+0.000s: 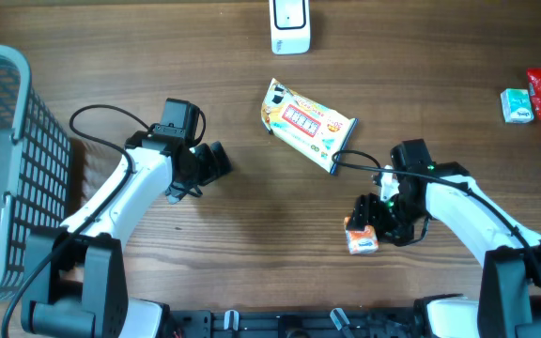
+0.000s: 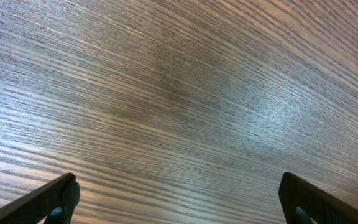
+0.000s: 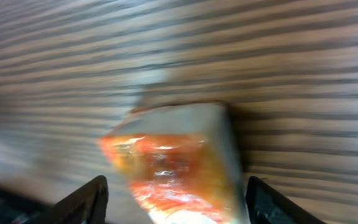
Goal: Scan the item barcode
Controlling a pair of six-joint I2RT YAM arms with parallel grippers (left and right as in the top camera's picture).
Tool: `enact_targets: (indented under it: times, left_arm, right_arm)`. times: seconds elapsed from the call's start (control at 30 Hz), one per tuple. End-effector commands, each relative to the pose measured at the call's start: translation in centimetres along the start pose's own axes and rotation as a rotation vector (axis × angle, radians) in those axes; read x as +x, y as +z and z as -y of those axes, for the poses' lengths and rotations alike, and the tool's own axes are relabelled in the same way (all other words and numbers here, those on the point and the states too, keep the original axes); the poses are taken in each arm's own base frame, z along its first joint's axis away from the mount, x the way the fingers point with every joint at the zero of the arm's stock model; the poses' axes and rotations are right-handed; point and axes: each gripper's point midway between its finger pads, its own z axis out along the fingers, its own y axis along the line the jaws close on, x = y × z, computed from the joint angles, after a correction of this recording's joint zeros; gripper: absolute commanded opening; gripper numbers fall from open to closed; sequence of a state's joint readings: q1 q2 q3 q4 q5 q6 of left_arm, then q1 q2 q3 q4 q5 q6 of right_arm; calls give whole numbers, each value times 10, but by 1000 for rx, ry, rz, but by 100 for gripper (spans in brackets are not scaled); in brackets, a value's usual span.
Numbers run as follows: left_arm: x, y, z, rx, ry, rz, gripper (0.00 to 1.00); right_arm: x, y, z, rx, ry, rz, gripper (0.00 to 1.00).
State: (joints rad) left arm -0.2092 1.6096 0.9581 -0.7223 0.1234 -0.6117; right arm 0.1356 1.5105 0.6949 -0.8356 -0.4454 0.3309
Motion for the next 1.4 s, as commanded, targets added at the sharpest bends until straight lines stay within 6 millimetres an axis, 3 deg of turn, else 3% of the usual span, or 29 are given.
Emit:
enact_targets:
  times: [0.0, 0.1, 0.23, 0.33, 0.4, 0.43, 0.5, 0.53, 0.67, 0.8, 0.87, 0.93, 1.23, 1.37]
  left_arm:
    - [-5, -4, 1, 1, 2, 18, 100]
    - [-5, -4, 1, 1, 2, 18, 100]
    - [-5, -4, 1, 1, 2, 18, 100]
    - [-5, -4, 1, 1, 2, 18, 100]
    - [-5, -4, 1, 1, 2, 18, 100]
    - [-5, -4, 1, 1, 2, 18, 100]
    - [-5, -4, 1, 1, 2, 18, 100]
    - [-5, -4, 1, 1, 2, 18, 100]
    - [-5, -4, 1, 1, 2, 18, 100]
    - [-5, -4, 1, 1, 2, 18, 100]
    - [-5, -4, 1, 1, 2, 18, 100]
    - [-5, -4, 1, 1, 2, 18, 100]
    - [-5, -4, 1, 1, 2, 18, 100]
    - [-5, -4, 1, 1, 2, 18, 100]
  right_arm:
    - [4, -4, -31, -174, 43, -32, 92]
    - [-13, -10, -49, -259, 42, 21, 96]
    - [-13, -10, -30, -137, 43, 29, 97]
    - [-6, -9, -1, 22, 58, 25, 97]
    - [-5, -8, 0, 26, 41, 19, 96]
    - [-6, -8, 0, 26, 14, 23, 93]
    - [-10, -9, -3, 15, -4, 39, 77]
    - [-10, -8, -3, 15, -5, 38, 64]
    - [-3, -3, 3, 22, -21, 17, 47]
    - [4, 5, -14, -101, -81, -4, 46]
    - [3, 5, -14, -103, -84, 2, 45]
    - [3, 6, -12, -99, -82, 2, 34]
    - [6, 11, -8, -91, -50, -4, 36]
    - [8, 13, -6, -89, -24, -7, 31]
